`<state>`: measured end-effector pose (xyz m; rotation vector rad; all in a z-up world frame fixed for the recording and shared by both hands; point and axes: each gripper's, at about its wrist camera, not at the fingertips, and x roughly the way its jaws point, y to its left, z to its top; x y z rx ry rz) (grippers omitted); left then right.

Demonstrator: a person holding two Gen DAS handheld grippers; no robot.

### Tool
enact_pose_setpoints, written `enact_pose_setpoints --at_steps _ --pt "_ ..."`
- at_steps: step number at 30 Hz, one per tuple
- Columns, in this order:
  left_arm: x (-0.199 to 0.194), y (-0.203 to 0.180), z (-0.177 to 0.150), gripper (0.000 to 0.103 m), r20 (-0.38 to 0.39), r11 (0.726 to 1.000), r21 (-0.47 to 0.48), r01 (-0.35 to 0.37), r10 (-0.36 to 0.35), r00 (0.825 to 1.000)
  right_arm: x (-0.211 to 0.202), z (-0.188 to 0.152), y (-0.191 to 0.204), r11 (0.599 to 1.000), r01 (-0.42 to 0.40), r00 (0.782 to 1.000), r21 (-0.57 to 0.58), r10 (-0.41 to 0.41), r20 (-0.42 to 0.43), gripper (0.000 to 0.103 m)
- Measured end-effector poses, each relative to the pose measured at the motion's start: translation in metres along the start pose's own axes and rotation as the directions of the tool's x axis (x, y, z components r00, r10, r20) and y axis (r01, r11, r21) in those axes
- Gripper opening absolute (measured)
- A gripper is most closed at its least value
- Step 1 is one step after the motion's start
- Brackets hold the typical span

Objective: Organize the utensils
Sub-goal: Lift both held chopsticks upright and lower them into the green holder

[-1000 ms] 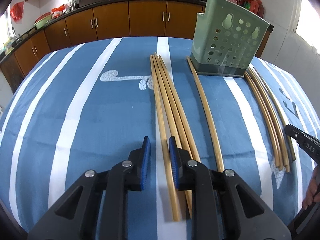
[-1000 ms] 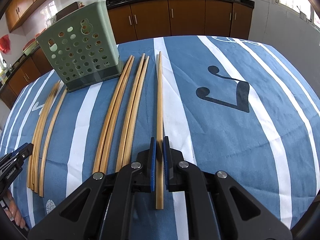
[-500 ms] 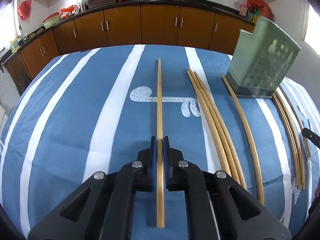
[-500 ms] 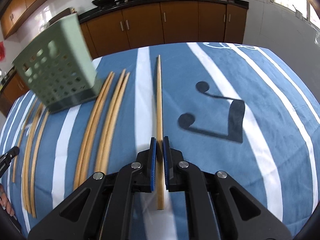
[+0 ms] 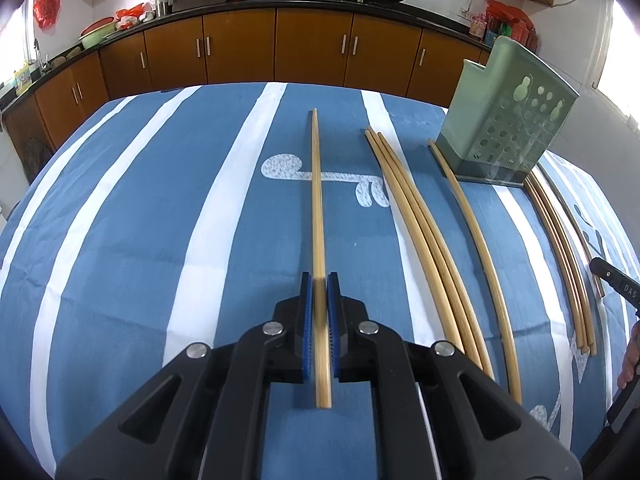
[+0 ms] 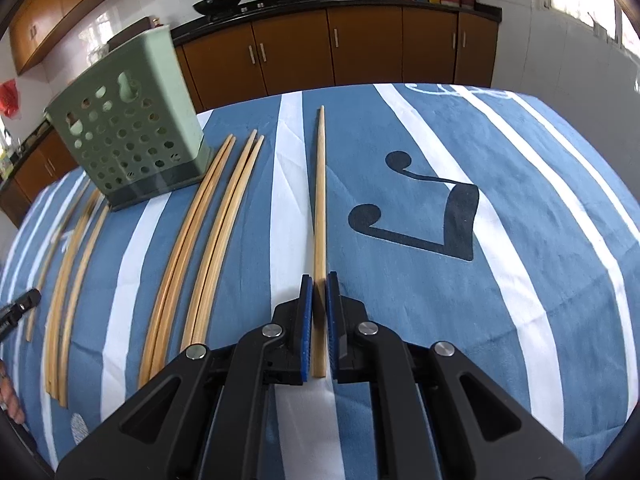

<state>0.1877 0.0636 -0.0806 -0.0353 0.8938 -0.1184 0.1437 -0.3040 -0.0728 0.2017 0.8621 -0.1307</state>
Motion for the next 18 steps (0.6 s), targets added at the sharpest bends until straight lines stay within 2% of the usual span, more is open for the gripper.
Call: enact_pose_setpoints --at_steps 4,9,14,18 --pt "-0.002 -0.002 -0.001 0.008 -0.004 1.0 0.015 -0.011 0.011 1.0 -0.001 0.002 -0.003 1.0 -0.02 1.0 0.02 0.02 -0.004 0.008" --pt "-0.016 0.0 0.001 0.008 0.02 1.0 0.009 0.0 -0.001 1.0 -0.026 0.009 -0.003 1.0 -0.027 0.997 0.007 0.027 0.078 0.008" --pt "-0.043 0.002 0.015 0.008 0.101 1.0 0.0 0.006 -0.005 0.995 -0.05 0.021 -0.005 0.999 -0.039 0.987 0.014 0.037 0.16 0.008" --pt "-0.072 0.004 0.031 0.008 0.19 1.0 -0.018 0.02 -0.016 0.982 -0.069 0.033 -0.007 0.998 -0.056 0.972 0.027 0.049 0.229 0.008"
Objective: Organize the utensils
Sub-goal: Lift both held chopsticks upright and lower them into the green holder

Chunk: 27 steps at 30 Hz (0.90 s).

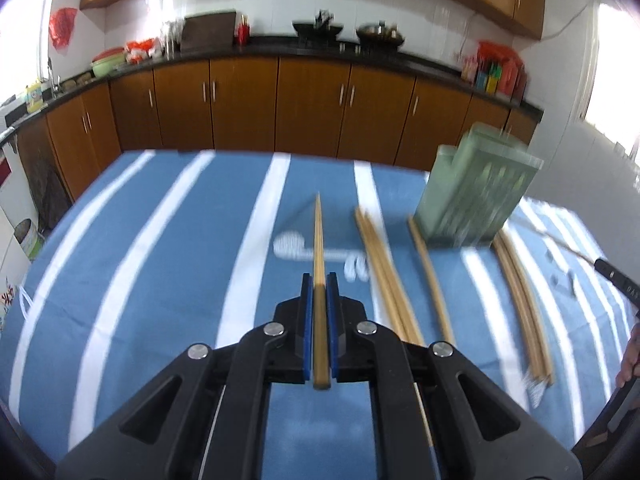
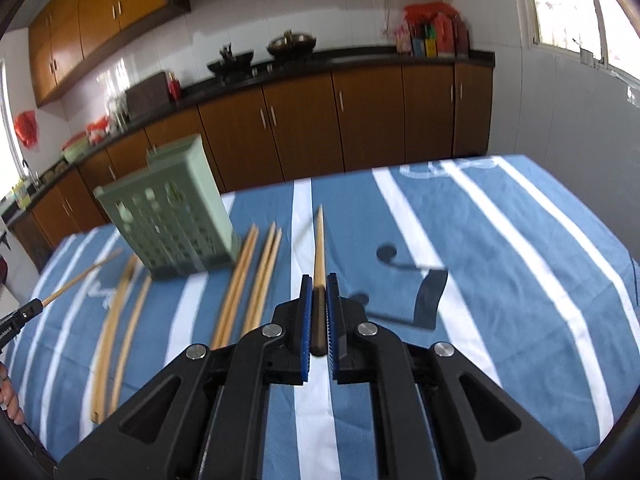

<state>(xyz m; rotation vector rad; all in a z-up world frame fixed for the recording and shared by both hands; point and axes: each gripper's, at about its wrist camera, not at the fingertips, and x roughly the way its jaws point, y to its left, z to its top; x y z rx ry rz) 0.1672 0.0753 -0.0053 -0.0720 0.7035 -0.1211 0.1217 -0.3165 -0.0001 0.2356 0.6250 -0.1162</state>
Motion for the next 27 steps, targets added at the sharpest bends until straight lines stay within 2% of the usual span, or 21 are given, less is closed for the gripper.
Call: enact_pose_setpoints --at_steps 5,9,19,23,27 --pt "-0.028 0.001 0.022 0.008 0.099 1.0 -0.026 0.011 -0.008 0.995 -0.021 0.019 0.0 1.0 -0.019 0.995 0.013 0.018 0.097 0.008" --pt "-0.043 -0.001 0.039 0.008 0.158 0.999 -0.037 0.011 -0.005 0.987 -0.031 0.03 0.001 0.999 -0.029 0.99 0.019 0.026 0.139 0.008" --pt "-0.055 -0.006 0.069 0.007 0.216 0.999 -0.029 -0.012 0.018 0.976 -0.04 0.052 0.01 1.0 -0.026 0.979 -0.004 0.026 0.201 0.007" --pt "-0.068 -0.011 0.09 0.007 0.262 1.0 -0.012 -0.01 0.013 0.965 -0.051 0.08 0.014 1.0 -0.026 0.963 -0.015 0.029 0.268 0.007" --pt "-0.093 -0.022 0.118 0.007 0.337 1.0 0.005 0.014 -0.015 0.941 -0.077 0.114 0.018 0.998 -0.064 0.928 -0.001 0.06 0.368 0.007"
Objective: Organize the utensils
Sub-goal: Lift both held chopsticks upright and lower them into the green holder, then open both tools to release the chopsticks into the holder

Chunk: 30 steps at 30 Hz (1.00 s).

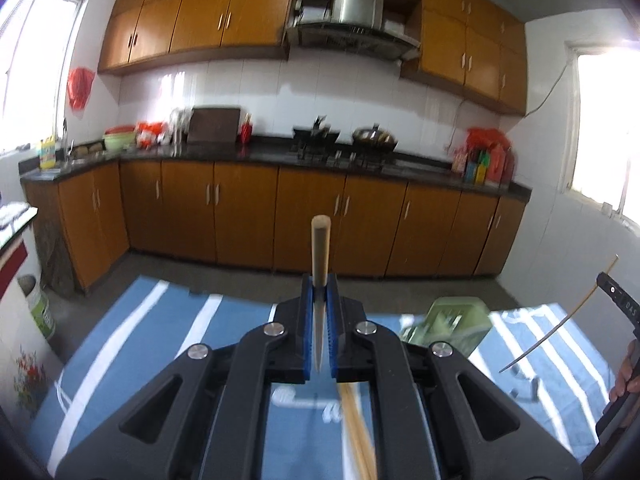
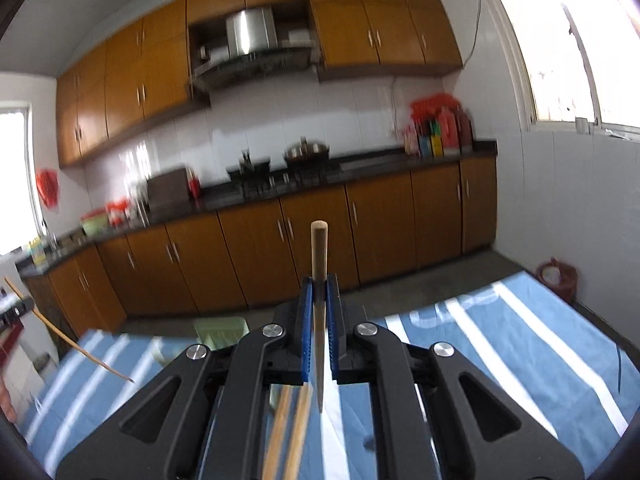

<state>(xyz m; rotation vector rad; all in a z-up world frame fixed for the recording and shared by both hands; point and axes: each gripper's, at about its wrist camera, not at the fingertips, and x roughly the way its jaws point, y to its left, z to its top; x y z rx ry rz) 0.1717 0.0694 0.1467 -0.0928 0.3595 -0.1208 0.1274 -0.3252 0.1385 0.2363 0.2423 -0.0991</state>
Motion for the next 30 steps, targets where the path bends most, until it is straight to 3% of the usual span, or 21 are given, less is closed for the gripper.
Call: enact_pose_setpoints --at_steps 7,13,20,30 --pt "-0.018 -0.034 0.044 0.007 0.121 0.994 -0.024 0.104 -0.101 0.988 -0.02 0.046 0.017 0.99 -0.131 0.979 0.056 0.12 0.165 0.007" --pt "-0.009 -0.07 0.048 0.007 0.164 0.983 -0.029 0.18 -0.173 0.971 -0.007 0.04 0.037 0.984 -0.175 0.97 0.014 0.17 0.175 0.007" --pt "0.033 -0.097 0.02 0.007 0.073 0.982 -0.005 0.19 -0.189 0.979 0.024 0.012 0.049 0.986 -0.166 0.983 -0.015 0.167 0.073 0.007" --pt "0.074 -0.089 -0.012 0.007 -0.054 0.984 -0.023 0.176 -0.177 0.983 0.042 -0.012 0.052 0.987 -0.16 0.987 -0.019 0.16 -0.028 0.008"
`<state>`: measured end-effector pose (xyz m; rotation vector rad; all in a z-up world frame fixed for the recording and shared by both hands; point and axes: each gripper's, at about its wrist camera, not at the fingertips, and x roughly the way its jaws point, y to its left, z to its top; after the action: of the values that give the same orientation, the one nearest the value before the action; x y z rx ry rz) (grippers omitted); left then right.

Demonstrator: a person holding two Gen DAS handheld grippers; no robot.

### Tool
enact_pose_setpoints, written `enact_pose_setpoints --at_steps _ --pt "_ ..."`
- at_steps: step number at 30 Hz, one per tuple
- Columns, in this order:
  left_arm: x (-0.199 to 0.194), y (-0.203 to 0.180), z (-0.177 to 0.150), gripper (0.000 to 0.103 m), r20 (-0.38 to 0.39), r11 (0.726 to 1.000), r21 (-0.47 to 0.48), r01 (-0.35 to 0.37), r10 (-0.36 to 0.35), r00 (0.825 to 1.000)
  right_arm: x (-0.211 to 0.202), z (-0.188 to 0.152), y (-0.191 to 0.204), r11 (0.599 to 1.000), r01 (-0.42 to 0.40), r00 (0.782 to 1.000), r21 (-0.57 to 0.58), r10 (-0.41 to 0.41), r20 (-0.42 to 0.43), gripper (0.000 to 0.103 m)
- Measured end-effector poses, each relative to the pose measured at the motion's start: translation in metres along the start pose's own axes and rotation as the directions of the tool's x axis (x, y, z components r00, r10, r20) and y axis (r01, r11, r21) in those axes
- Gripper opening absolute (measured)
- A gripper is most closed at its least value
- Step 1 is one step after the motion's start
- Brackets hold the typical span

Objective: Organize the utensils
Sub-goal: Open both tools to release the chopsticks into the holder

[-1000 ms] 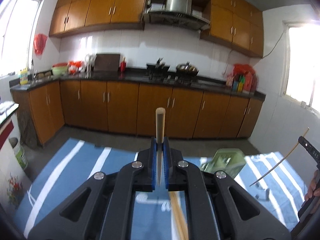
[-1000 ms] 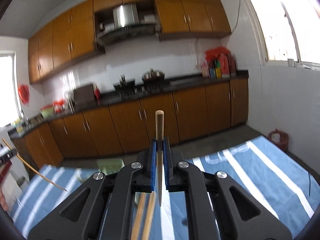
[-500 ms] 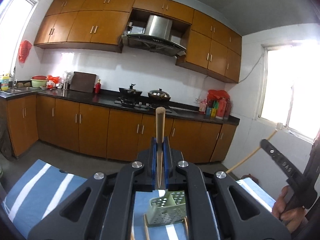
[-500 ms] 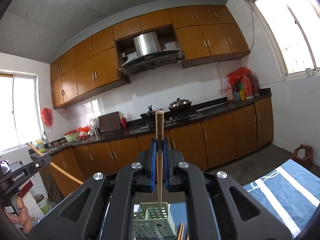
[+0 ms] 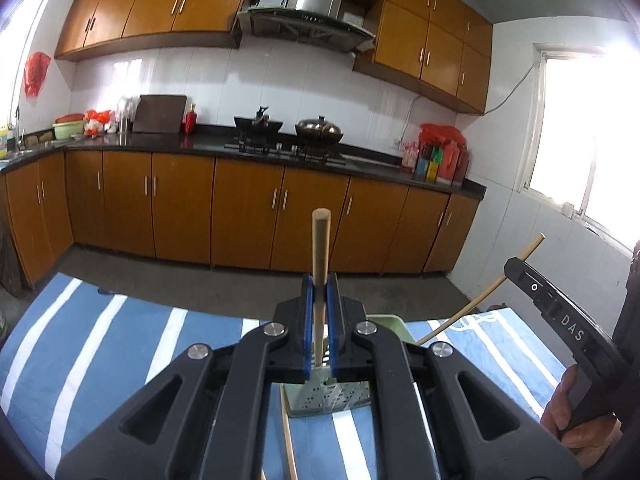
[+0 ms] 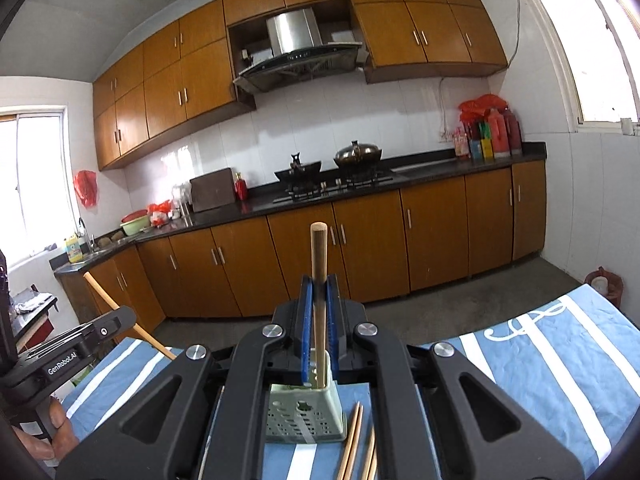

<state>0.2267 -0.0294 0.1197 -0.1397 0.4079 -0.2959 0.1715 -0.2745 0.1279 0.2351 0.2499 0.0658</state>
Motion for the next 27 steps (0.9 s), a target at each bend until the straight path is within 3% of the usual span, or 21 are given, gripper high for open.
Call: enact_pose_setpoints --at_steps 3,7,14,18,21,27 --pt "0.0 0.004 -0.003 0.01 -0.003 1.0 -0.008 -0.005 0.005 1.0 -0.001 0.0 0.0 1.0 -0.01 1.0 -0.003 0.01 -0.012 0.01" --pt "-0.005 0.009 -0.004 0.016 0.005 1.0 -0.017 -0.007 0.007 1.0 -0.01 0.0 0.001 1.0 -0.009 1.0 -0.005 0.009 0.005 0.03" --pt "-0.039 0.03 -0.008 0.029 0.047 0.997 -0.072 -0.022 0.026 0.999 -0.035 -0.007 -0.02 0.999 0.035 0.999 0.026 -0.035 0.014 0.032" --pt "-0.051 0.054 -0.028 0.031 0.009 0.993 -0.093 -0.077 0.079 0.997 -0.036 -0.035 -0.043 0.992 0.113 0.991 0.055 -0.109 -0.079 0.032" --pt "-0.046 0.074 -0.055 0.032 -0.065 0.987 -0.093 -0.132 0.126 0.99 -0.024 -0.068 -0.061 0.984 0.161 0.969 0.077 -0.143 -0.2 0.032" --pt "-0.025 0.102 -0.117 0.032 -0.25 0.974 -0.091 -0.209 0.181 0.951 0.011 -0.141 -0.063 0.984 0.146 0.881 0.098 -0.084 -0.466 0.025"
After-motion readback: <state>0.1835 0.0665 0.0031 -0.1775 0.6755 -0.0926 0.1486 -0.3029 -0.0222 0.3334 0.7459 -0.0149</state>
